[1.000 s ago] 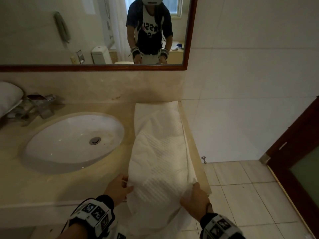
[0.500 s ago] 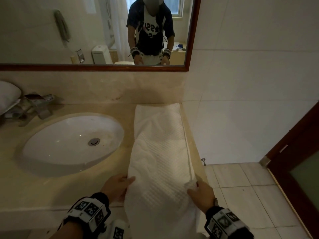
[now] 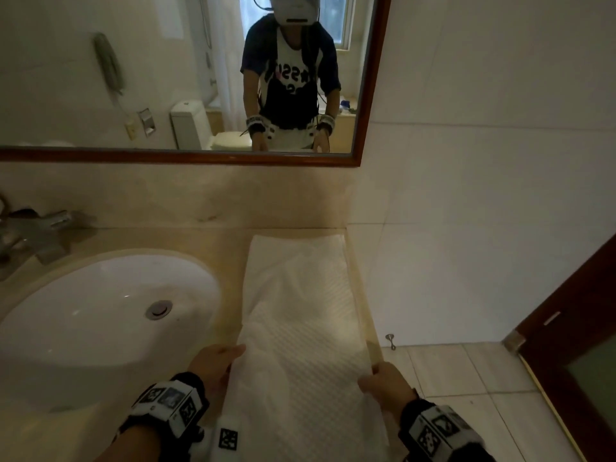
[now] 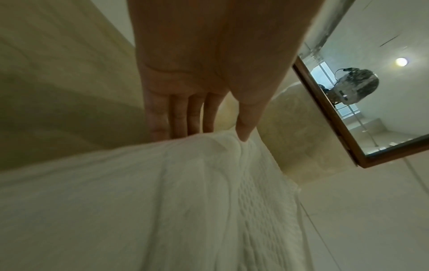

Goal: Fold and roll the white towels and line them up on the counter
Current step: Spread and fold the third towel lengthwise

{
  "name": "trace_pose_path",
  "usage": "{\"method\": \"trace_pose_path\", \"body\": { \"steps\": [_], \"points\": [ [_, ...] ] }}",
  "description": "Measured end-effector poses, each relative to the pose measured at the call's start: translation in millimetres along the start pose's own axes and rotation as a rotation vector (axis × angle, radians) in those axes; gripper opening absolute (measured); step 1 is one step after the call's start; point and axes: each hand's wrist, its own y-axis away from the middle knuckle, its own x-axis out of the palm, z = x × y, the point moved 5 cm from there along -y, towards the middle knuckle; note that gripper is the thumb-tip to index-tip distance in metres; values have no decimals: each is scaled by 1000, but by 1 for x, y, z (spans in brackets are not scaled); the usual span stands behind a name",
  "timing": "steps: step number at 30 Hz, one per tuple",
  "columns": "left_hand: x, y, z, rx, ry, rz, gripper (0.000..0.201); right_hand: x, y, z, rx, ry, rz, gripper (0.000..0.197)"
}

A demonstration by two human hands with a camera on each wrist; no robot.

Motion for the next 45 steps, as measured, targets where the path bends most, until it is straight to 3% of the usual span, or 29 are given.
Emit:
{"method": "trace_pose_path", "body": {
  "steps": [1, 3, 6, 10, 14, 17, 20, 24, 28, 30, 33, 35, 37, 40, 41, 43, 45],
  "points": [
    [0, -3, -5, 2, -10, -8, 22, -1, -8, 6, 8, -45, -20, 7],
    [0, -14, -12, -9, -19, -25, 23, -5, -24, 21, 11, -51, -89, 5],
    [0, -40, -27, -10, -122, -4, 35, -11, -51, 47, -14, -44, -233, 29],
    [-7, -83, -61, 32, -258, -51, 43, -15, -92, 81, 28, -62, -312, 36],
    [-10, -130, -99, 109, -493, -44, 45, -28, -129, 109, 8, -134, -337, 27],
    [-12, -153, -123, 105, -534, -99, 44, -34, -154, 129, 6, -148, -325, 29],
    [-6, -177, -144, 140, -599, -144, 54, -33, -180, 142, -7, -181, -324, 33],
    [5, -203, -171, 202, -748, -149, 65, -39, -212, 165, -42, -167, -327, 23],
    [13, -221, -186, 245, -939, -147, 52, -40, -235, 186, -27, -70, -275, 35],
    [3, -231, -193, 231, -861, -173, 39, -43, -244, 189, -10, -132, -223, 38],
    [-17, -247, -196, 167, -376, -105, 25, -47, -252, 194, 25, -172, -202, 28],
    [-19, -254, -189, 67, -133, -9, 17, -45, -253, 202, -6, 12, -207, 27],
    [-14, -258, -187, 65, -156, 21, 38, -38, -250, 214, -44, 276, -193, 11],
    [-9, -258, -201, 148, -229, -64, 53, -33, -248, 228, -76, 397, -178, 50],
    [-9, -259, -205, 174, -289, -89, 56, -34, -249, 233, -78, 386, -182, 46],
    [-1, -257, -213, 218, -561, -83, 50, -37, -258, 234, -48, 362, -192, 30],
    [-2, -259, -217, 270, -671, -94, 34, -44, -266, 231, -9, 377, -195, 44]
  ]
}}
